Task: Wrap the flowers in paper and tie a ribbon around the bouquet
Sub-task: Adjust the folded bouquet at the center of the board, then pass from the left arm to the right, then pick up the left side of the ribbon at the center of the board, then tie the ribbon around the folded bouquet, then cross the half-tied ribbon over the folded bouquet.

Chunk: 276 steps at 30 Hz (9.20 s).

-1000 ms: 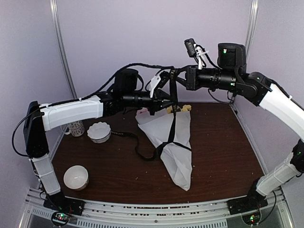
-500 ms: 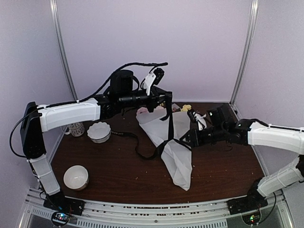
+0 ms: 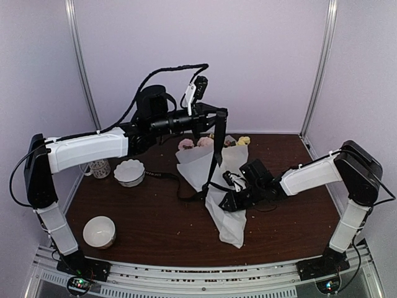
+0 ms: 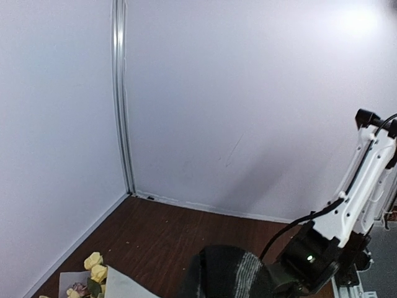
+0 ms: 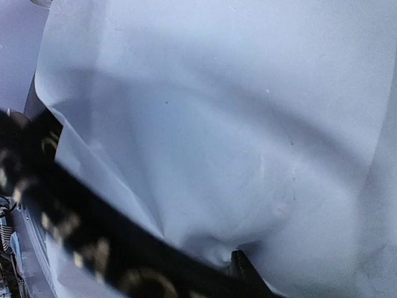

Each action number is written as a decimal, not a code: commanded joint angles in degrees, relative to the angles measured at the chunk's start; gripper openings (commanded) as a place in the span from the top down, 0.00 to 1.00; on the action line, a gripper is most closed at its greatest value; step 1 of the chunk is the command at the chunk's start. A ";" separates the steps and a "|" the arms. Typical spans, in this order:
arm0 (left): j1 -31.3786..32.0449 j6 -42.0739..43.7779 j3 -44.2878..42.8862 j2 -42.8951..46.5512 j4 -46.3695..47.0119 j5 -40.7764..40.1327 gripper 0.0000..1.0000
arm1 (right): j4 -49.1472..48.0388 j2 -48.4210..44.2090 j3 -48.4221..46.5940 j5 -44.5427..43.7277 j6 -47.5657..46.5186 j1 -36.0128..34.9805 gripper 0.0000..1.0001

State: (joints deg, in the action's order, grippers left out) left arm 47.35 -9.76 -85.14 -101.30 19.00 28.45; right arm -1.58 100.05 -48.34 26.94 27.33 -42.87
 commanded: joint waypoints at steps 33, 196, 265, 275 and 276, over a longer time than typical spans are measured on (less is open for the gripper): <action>-0.24 -1.58 -0.73 1.23 -0.81 4.43 1.00 | 6.69 -18.62 -22.24 -4.20 -15.10 3.75 0.46; 10.04 23.43 17.61 43.11 -27.89 -20.37 1.00 | 21.59 -36.30 -14.97 1.97 -26.70 -0.32 0.00; -2.53 7.93 33.93 5.20 21.40 10.41 0.31 | -2.28 -13.21 -17.10 4.61 -37.24 -5.60 1.00; -2.53 7.65 31.27 0.42 23.41 12.86 0.58 | -2.72 -13.52 -16.93 4.97 -37.11 -5.59 1.00; -2.53 7.16 31.31 0.05 24.45 13.20 0.60 | -2.84 -13.52 -16.88 5.19 -37.02 -5.66 1.00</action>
State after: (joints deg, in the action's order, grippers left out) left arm 44.84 -1.15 -51.68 -99.79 37.06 38.63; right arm -2.44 88.49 -65.91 32.49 -10.28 -48.14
